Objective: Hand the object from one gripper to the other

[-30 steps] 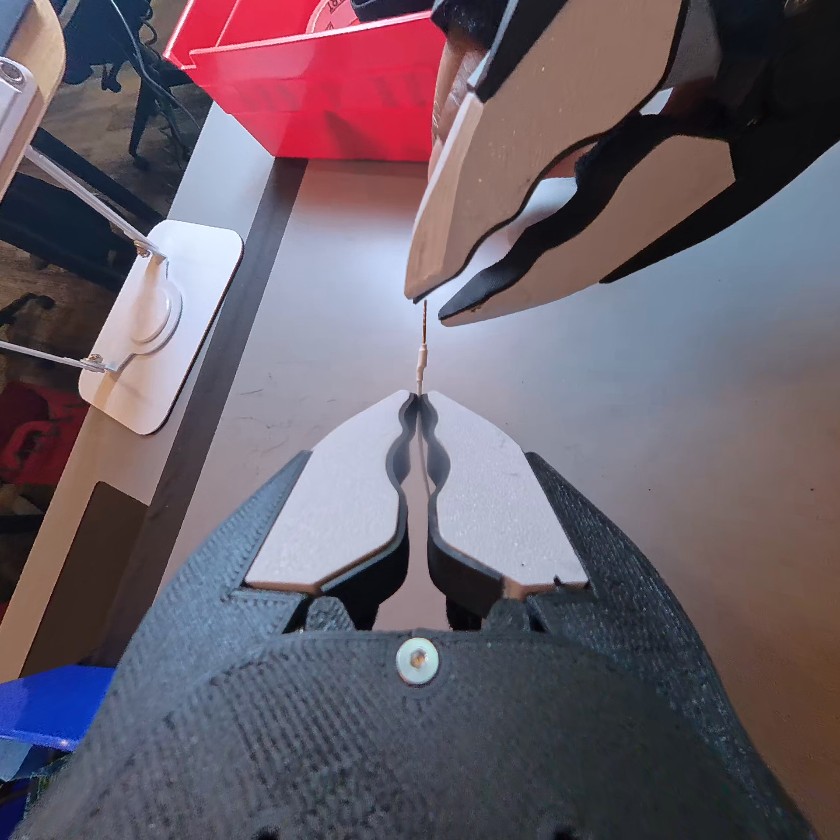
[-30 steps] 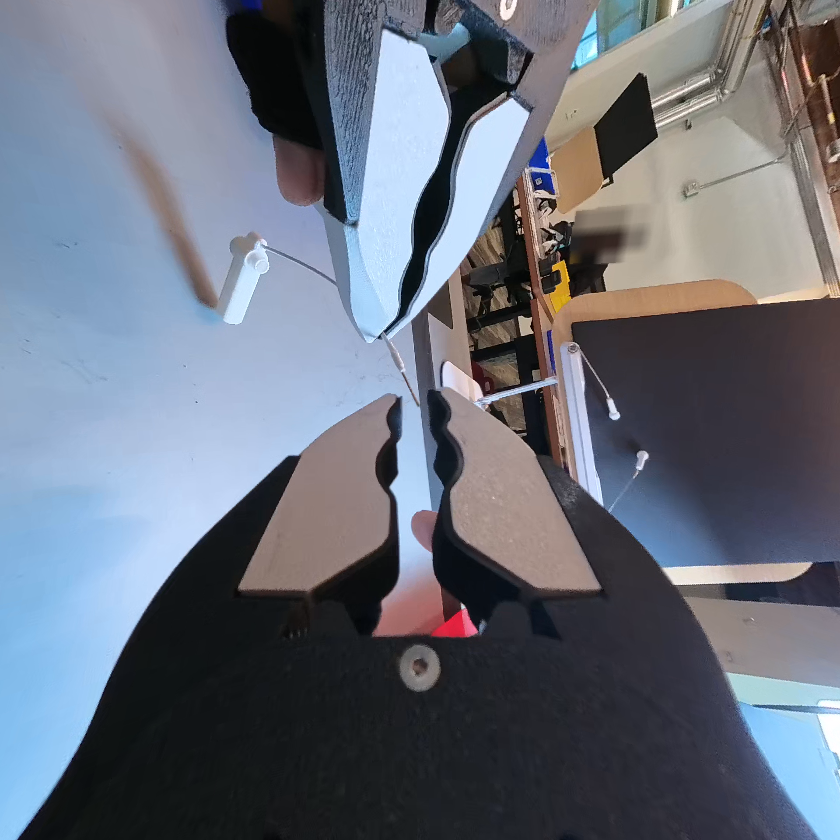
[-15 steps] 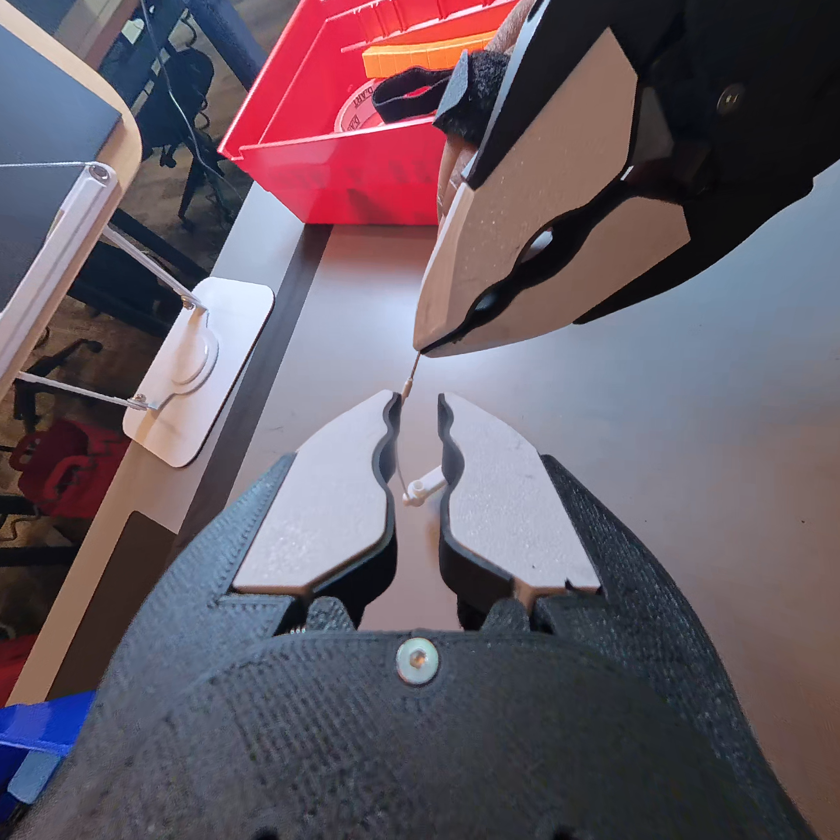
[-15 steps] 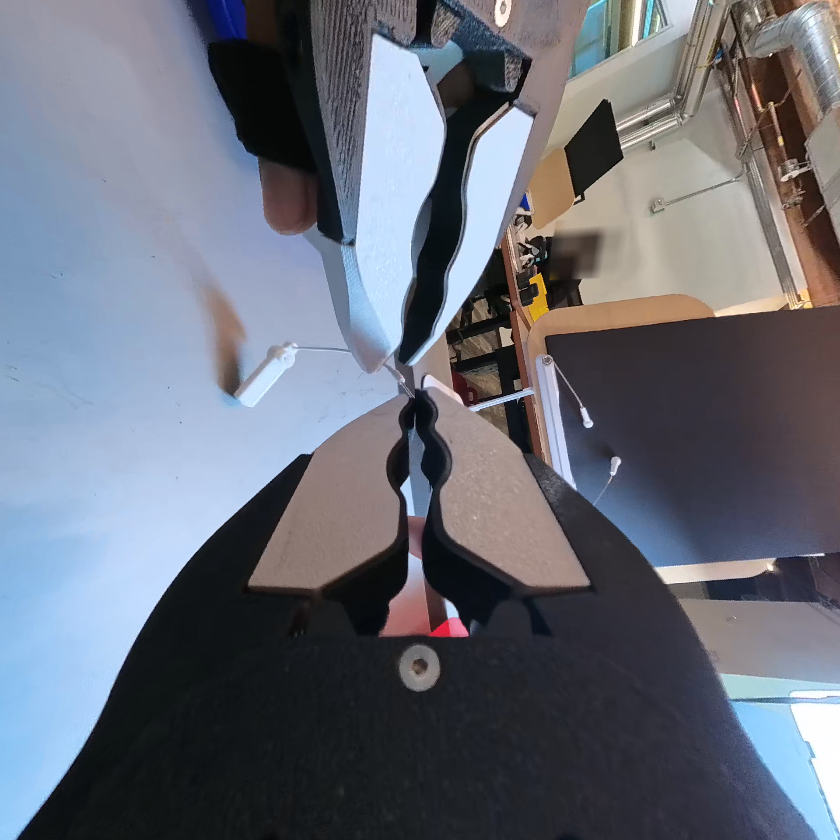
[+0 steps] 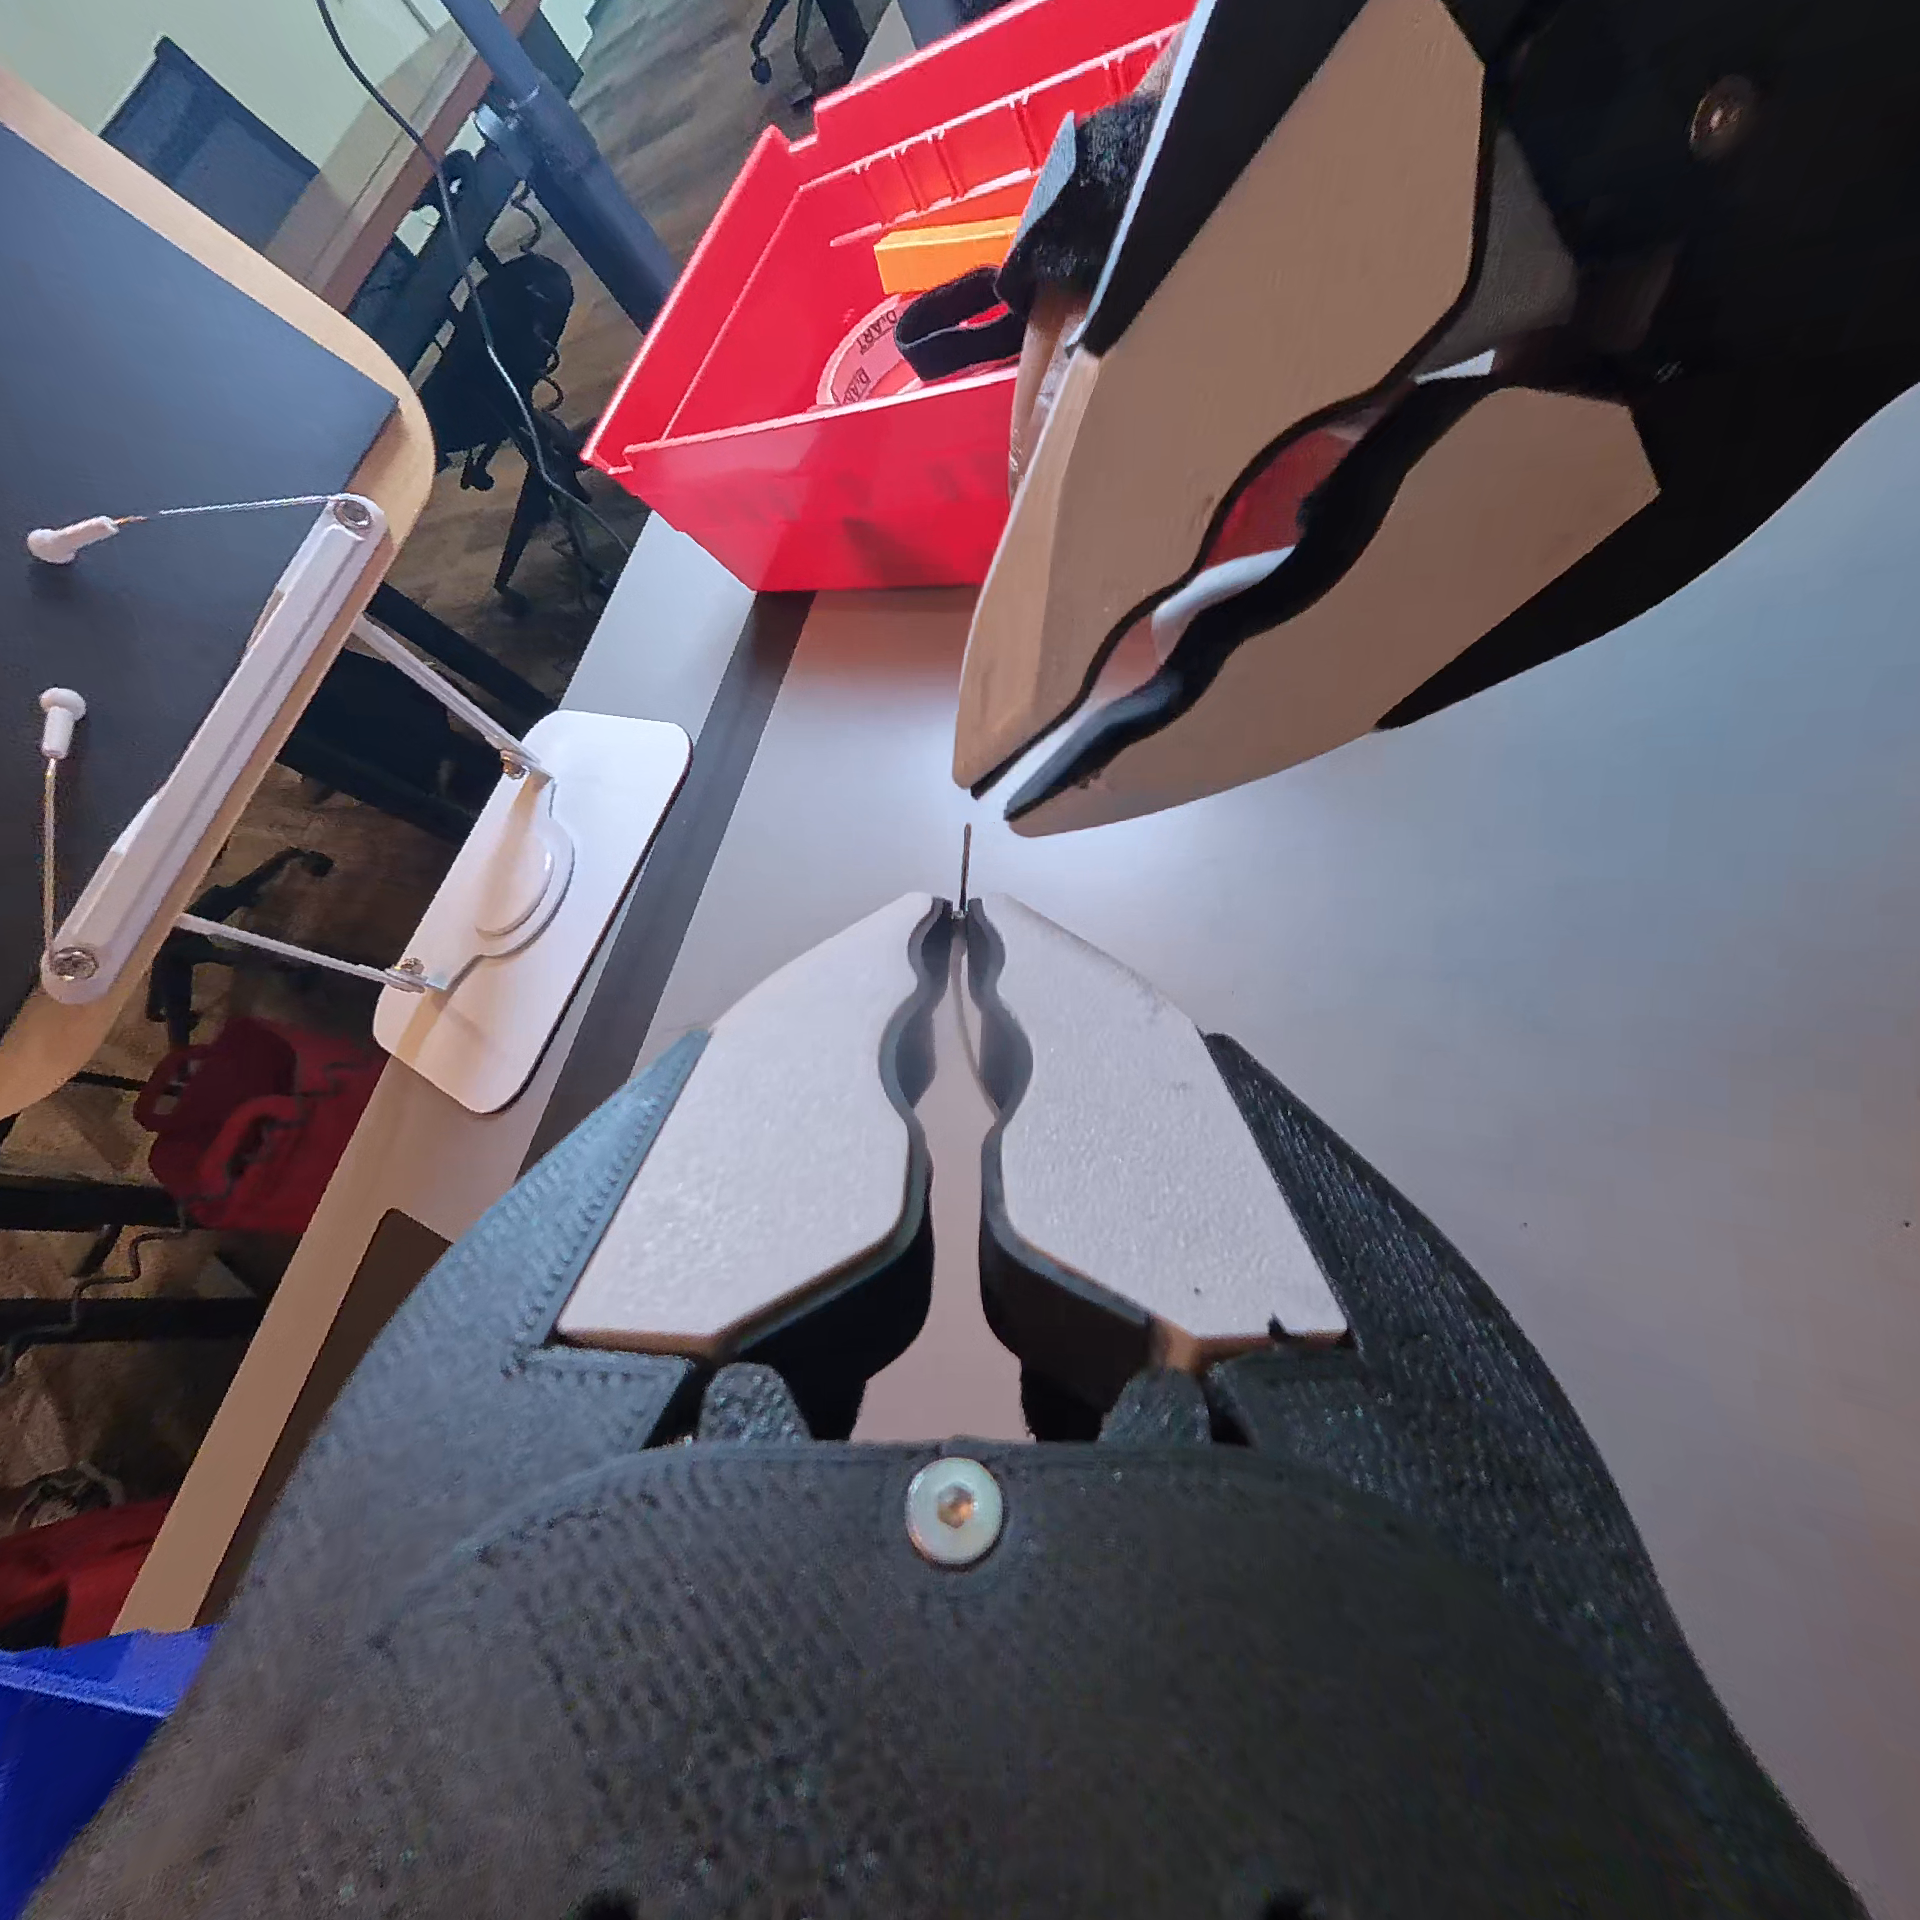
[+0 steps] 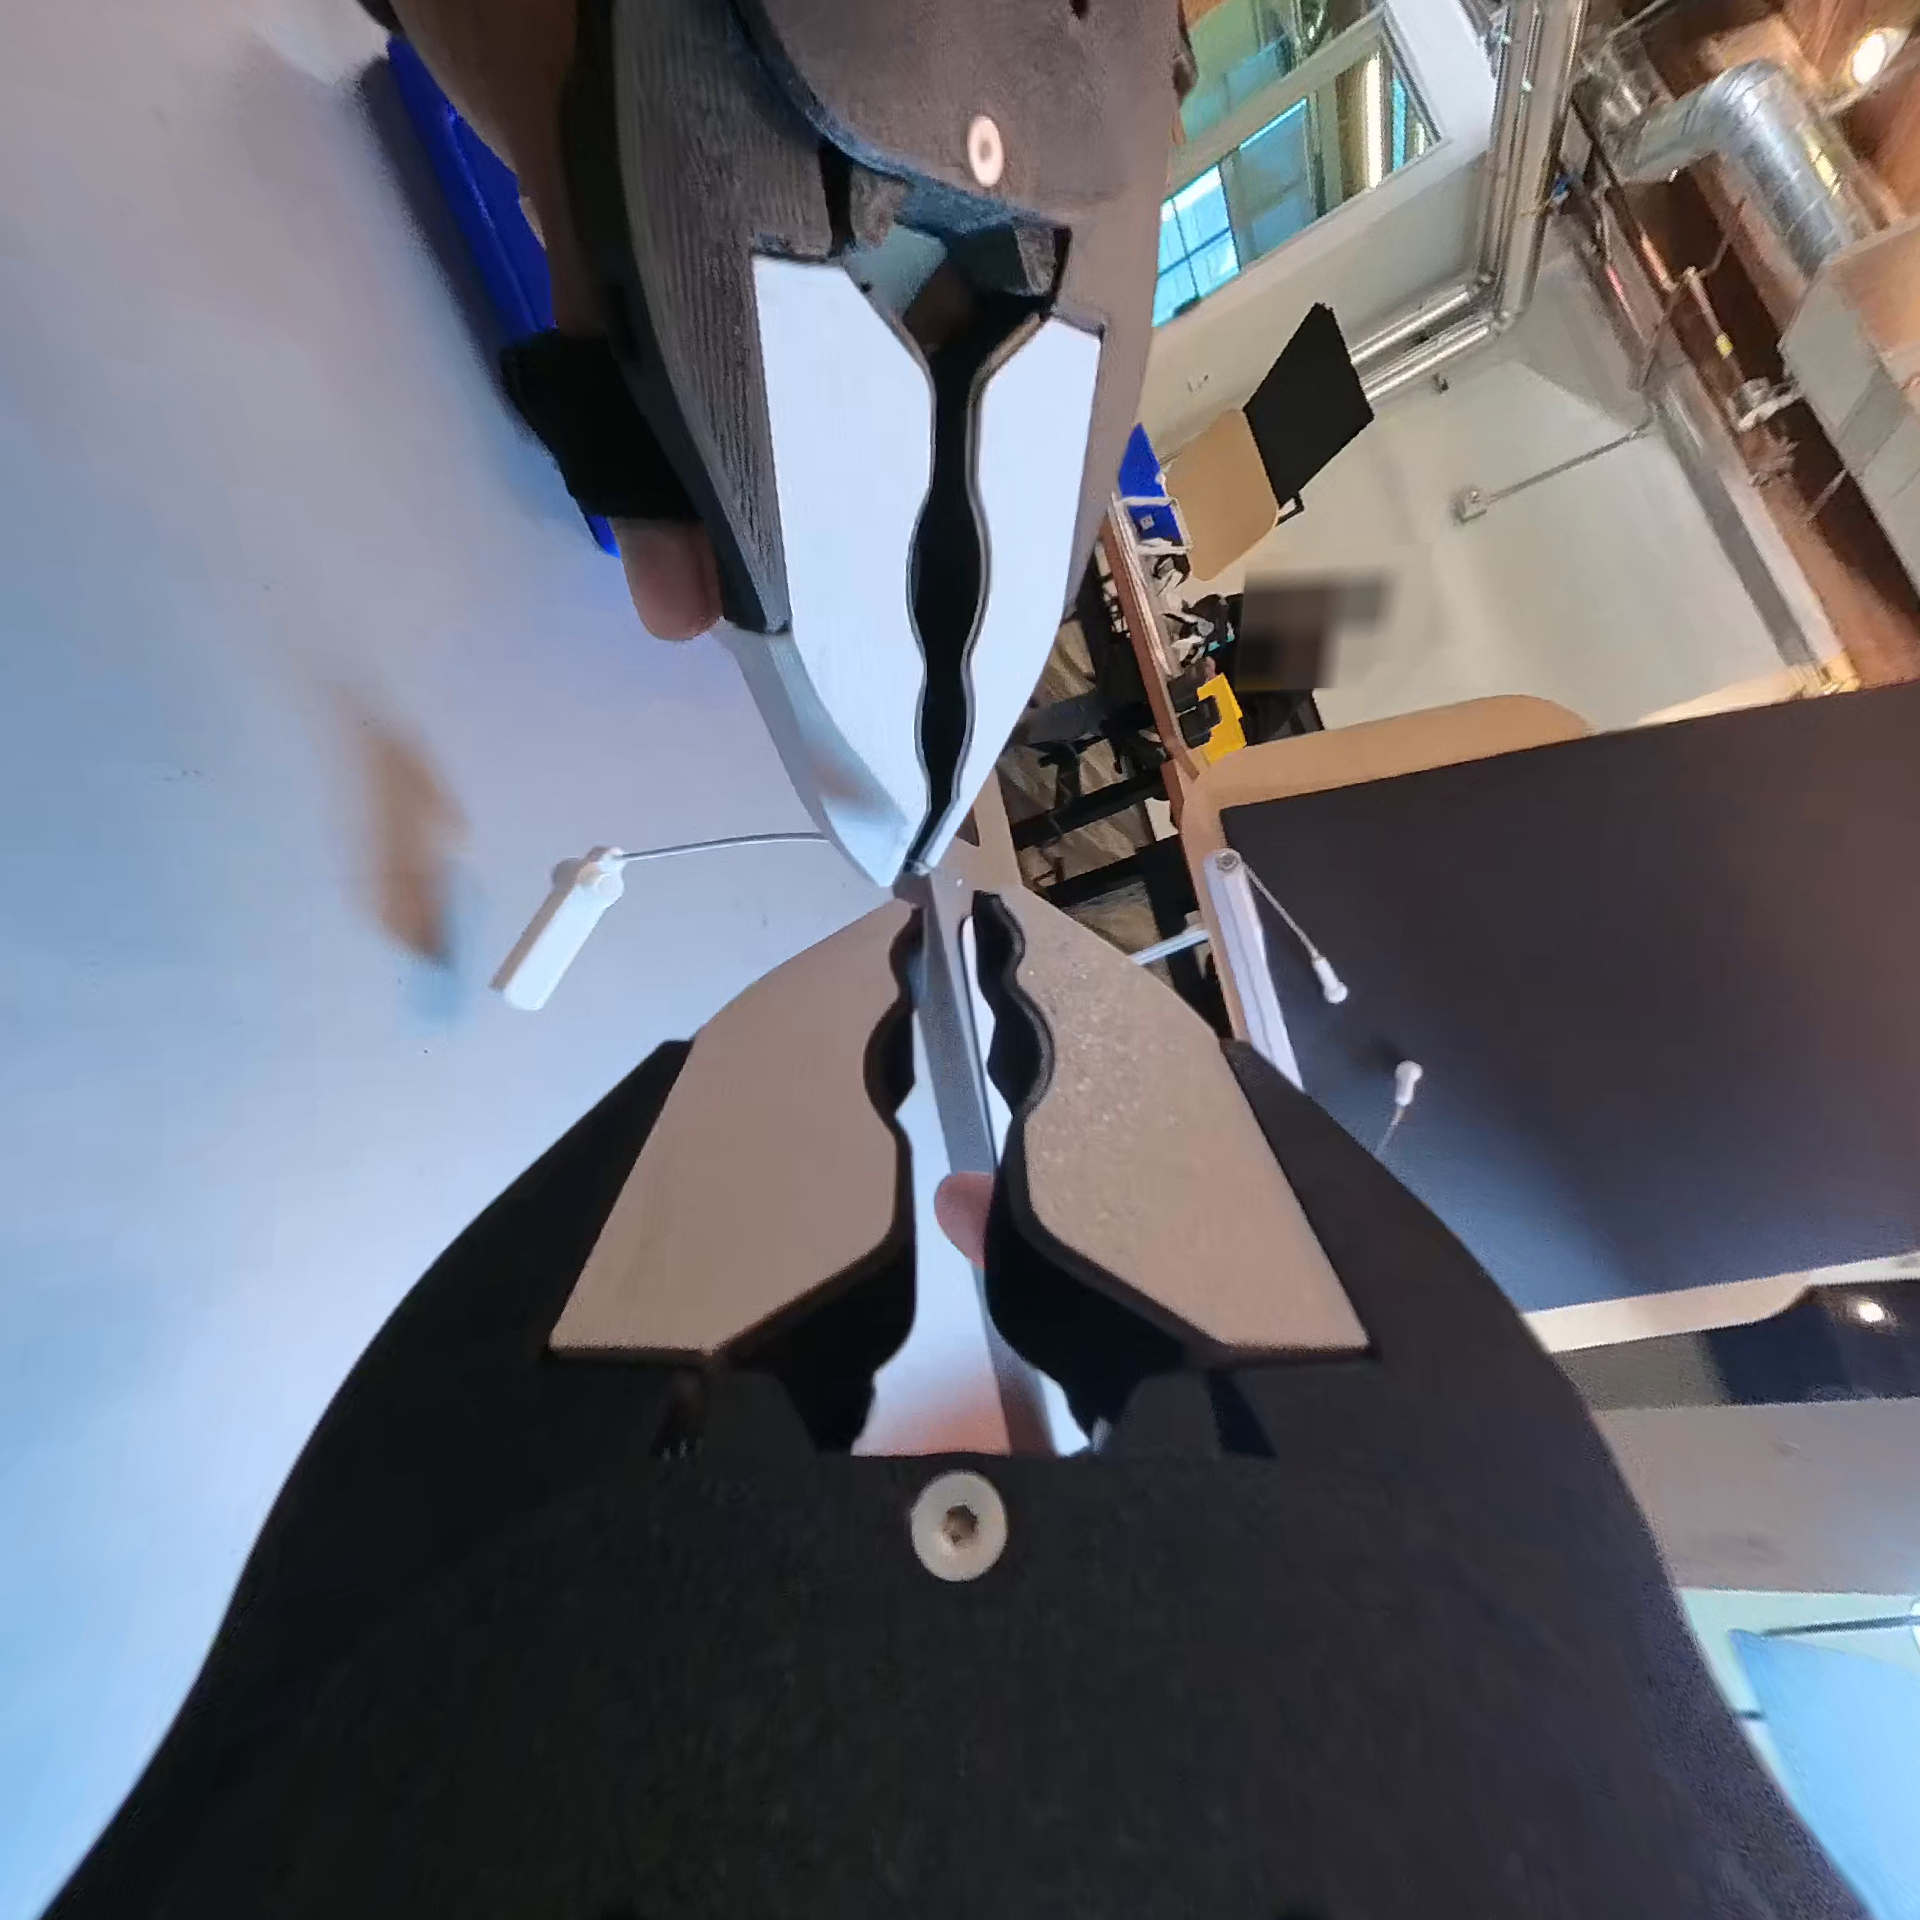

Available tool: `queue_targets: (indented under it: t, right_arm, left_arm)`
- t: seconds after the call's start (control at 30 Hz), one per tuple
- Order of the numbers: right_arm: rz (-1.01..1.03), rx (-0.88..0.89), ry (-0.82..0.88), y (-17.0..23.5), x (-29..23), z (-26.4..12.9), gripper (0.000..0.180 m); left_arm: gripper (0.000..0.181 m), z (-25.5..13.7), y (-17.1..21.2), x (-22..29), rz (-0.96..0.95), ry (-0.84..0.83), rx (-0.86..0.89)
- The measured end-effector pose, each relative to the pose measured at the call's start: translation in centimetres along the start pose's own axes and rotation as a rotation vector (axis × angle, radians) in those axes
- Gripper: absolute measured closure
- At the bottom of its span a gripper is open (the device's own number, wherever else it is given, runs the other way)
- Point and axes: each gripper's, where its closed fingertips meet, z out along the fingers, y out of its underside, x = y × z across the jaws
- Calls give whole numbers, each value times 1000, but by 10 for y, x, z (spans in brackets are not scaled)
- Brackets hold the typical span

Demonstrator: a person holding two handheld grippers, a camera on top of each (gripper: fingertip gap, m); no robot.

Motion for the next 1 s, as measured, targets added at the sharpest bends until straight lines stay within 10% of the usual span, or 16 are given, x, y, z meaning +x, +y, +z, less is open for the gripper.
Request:
queue_targets:
  t: [0.03,0.4,1.0]
  right_arm:
    - [33,2,-8,2,0,0,168]
    - [693,251,-255,-20,-6,1,164]
    - [974,416,-326,-34,19,-14,178]
  left_arm:
    - [178,-1,-2,-1,-16,1,19]
    - [178,-24,-40,-2,-226,133,300]
    - [158,-37,-50,0,-429,315,445]
